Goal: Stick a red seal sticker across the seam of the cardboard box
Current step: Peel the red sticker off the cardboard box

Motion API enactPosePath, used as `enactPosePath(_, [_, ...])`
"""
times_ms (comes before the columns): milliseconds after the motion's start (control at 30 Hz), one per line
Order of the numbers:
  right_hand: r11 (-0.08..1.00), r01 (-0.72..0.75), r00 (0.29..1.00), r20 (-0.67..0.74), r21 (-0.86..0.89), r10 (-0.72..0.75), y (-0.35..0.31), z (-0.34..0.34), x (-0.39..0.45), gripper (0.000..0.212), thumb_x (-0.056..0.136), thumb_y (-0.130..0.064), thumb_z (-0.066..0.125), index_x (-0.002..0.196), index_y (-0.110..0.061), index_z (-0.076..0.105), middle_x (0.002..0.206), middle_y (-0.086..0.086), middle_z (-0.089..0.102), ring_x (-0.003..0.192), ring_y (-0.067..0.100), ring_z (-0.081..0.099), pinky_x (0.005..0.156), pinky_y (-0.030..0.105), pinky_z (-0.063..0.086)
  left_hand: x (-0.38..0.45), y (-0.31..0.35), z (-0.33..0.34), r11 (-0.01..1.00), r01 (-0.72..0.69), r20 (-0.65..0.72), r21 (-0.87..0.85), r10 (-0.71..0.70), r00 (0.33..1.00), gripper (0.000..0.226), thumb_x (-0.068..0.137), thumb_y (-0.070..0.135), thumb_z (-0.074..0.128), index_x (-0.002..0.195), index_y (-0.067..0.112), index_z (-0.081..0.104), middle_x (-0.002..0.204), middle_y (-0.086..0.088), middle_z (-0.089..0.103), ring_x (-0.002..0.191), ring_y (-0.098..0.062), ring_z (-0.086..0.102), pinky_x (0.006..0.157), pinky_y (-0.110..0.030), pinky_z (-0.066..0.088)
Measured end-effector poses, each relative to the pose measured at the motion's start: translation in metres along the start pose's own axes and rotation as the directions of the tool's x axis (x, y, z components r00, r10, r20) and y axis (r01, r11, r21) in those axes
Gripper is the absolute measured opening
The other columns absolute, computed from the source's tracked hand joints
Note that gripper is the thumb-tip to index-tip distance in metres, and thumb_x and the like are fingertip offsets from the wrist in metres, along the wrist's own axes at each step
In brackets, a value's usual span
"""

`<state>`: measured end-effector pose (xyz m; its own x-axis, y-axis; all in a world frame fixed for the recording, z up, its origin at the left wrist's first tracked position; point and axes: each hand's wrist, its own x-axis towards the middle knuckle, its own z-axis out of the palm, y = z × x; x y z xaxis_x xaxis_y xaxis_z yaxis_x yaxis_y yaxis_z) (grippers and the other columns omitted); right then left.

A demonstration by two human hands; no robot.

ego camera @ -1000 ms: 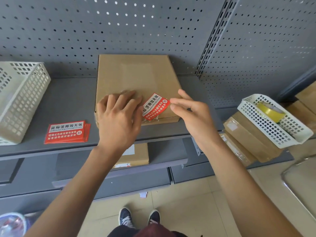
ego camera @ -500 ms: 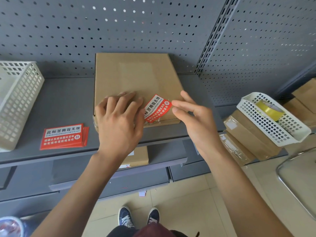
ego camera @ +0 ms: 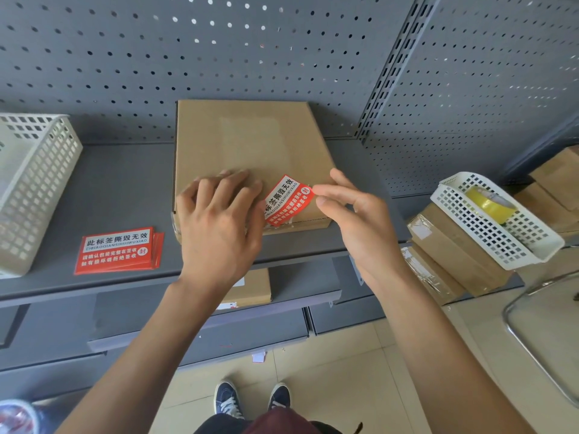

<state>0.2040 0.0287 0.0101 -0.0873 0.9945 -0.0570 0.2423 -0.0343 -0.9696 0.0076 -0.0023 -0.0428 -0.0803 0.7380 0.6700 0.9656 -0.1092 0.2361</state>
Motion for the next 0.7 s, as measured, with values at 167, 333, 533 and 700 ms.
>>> enactPosePath(167, [1.000, 0.008, 1.000, 0.003, -0.016, -0.008, -0.007, -0.003, 0.002, 0.019, 0.092, -0.011, 0.068, 0.100, -0.025, 0.078, 0.148, -0.002, 0.057, 0.138, -0.004, 0.046, 0.116, 0.026, 0.035, 0.000, 0.000, 0.000, 1.000, -0.006, -0.001, -0.008, 0.005, 1.000, 0.023, 0.101, 0.029, 0.057, 0.113, 0.018, 0.073, 0.127, -0.002, 0.070, 0.113, -0.033, 0.062, 0.096, -0.046, 0.036])
enactPosePath(333, [0.853, 0.120, 0.974, -0.105, -0.508, -0.200, -0.017, -0.014, 0.013, 0.017, 0.090, -0.023, 0.066, 0.100, -0.029, 0.078, 0.115, -0.012, 0.072, 0.107, 0.008, 0.063, 0.099, 0.039, 0.047, 0.000, -0.001, 0.000, 1.000, -0.006, -0.003, -0.009, 0.006, 1.000, 0.023, 0.101, 0.029, 0.057, 0.113, 0.018, 0.072, 0.126, -0.002, 0.070, 0.114, -0.033, 0.062, 0.097, -0.046, 0.036])
enactPosePath(533, [0.639, 0.139, 0.981, 0.016, -0.756, -0.194, -0.037, -0.003, 0.024, 0.015, 0.093, -0.031, 0.063, 0.085, -0.023, 0.072, 0.082, -0.008, 0.069, 0.087, 0.021, 0.065, 0.083, 0.041, 0.052, -0.001, -0.001, 0.001, 1.000, -0.009, -0.006, -0.010, 0.009, 1.000, 0.023, 0.101, 0.029, 0.056, 0.112, 0.018, 0.072, 0.126, -0.002, 0.070, 0.114, -0.033, 0.062, 0.097, -0.046, 0.036])
enactPosePath(700, [0.551, 0.176, 0.978, 0.209, -0.816, -0.002, -0.059, -0.006, 0.042, 0.030, 0.098, -0.022, 0.058, 0.092, 0.005, 0.070, 0.088, 0.017, 0.075, 0.090, 0.037, 0.068, 0.070, 0.034, 0.051, -0.001, -0.003, -0.001, 1.000, -0.022, 0.009, -0.019, 0.022, 1.000, 0.024, 0.102, 0.030, 0.055, 0.113, 0.018, 0.072, 0.127, -0.003, 0.070, 0.114, -0.033, 0.062, 0.097, -0.047, 0.037])
